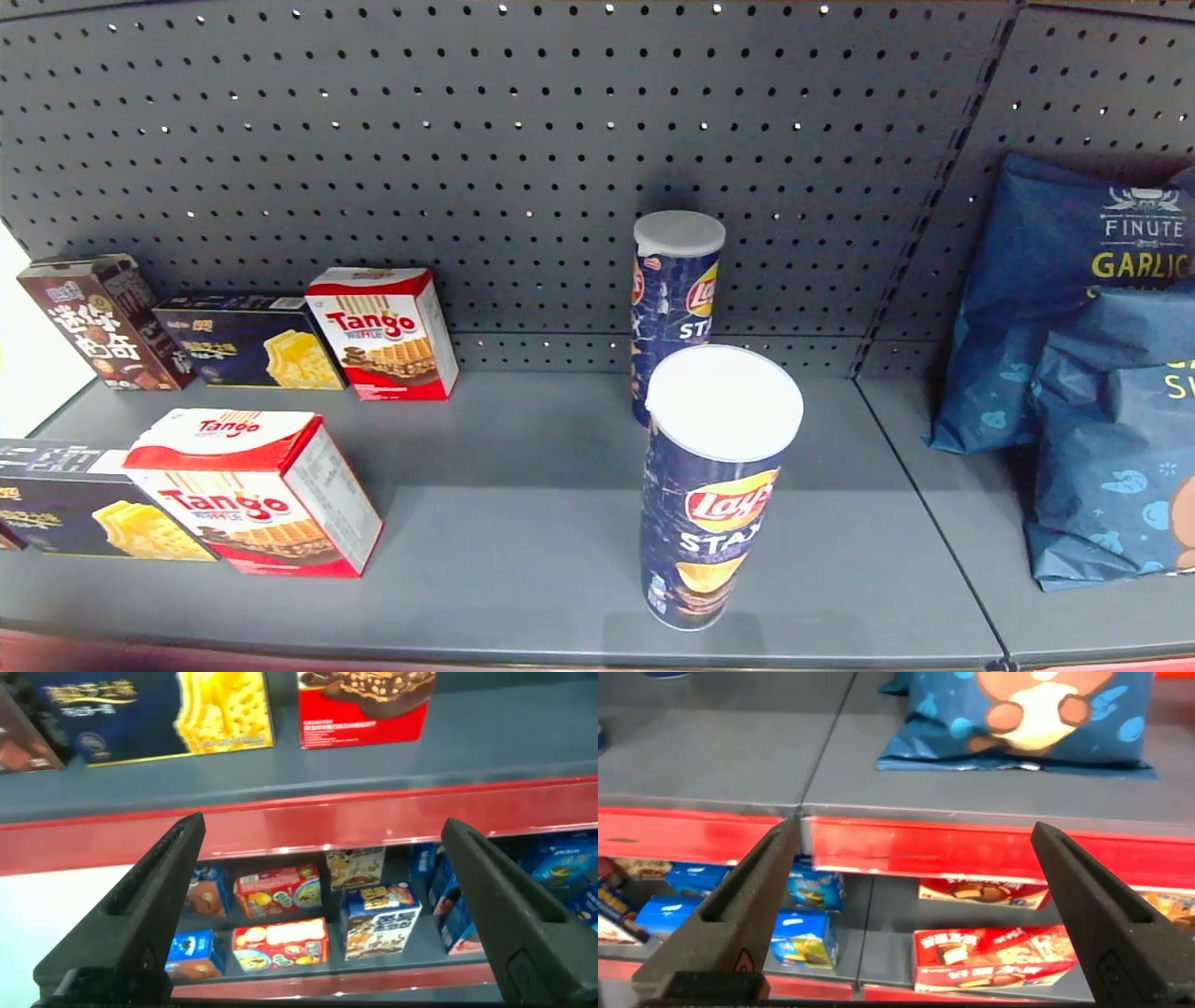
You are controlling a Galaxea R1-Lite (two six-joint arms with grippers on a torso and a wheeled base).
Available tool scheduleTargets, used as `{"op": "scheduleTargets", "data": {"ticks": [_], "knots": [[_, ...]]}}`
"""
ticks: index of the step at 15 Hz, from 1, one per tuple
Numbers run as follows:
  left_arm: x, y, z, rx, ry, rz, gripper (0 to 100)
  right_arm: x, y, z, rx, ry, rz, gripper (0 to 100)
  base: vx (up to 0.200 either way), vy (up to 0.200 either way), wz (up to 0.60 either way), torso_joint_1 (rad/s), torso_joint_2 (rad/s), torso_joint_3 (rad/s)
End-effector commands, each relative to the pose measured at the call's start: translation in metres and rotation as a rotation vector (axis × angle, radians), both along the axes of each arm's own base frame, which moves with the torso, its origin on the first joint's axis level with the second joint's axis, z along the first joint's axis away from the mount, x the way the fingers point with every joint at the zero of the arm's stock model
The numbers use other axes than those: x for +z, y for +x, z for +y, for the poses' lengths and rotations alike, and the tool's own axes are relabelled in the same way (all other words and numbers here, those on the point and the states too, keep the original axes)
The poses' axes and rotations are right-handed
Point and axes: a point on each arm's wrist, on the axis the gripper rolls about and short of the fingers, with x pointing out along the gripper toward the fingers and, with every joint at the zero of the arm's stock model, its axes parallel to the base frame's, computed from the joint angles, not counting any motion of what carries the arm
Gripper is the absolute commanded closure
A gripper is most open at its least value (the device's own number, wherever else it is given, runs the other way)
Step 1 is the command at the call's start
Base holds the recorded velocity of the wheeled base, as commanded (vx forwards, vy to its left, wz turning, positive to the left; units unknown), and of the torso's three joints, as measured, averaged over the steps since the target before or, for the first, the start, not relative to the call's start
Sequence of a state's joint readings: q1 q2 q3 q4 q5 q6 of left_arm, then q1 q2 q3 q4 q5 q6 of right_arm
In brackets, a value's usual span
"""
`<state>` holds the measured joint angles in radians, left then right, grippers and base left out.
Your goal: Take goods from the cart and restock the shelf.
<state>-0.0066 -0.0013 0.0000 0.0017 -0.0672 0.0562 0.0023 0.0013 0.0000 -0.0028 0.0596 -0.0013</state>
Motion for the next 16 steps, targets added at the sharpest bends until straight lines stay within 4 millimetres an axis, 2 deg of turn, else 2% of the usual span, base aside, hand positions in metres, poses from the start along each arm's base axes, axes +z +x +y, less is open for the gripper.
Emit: {"op": "scheduleTargets", "data": {"ticks": [1, 16], "knots": [[0.0005, 0.0, 0.0, 0.0, 0.001, 0.0, 0, 0.0, -0.0001, 0.0, 0.001, 0.0, -0.002, 0, 0.0, 0.0, 0.0, 0.0, 0.0, 0.0], [0.0005, 0.0, 0.0, 0.002, -0.002, 0.0, 0, 0.0, -0.0001, 0.0, 0.001, 0.001, -0.001, 0, 0.0, 0.0, 0.0, 0.0, 0.0, 0.0]]}}
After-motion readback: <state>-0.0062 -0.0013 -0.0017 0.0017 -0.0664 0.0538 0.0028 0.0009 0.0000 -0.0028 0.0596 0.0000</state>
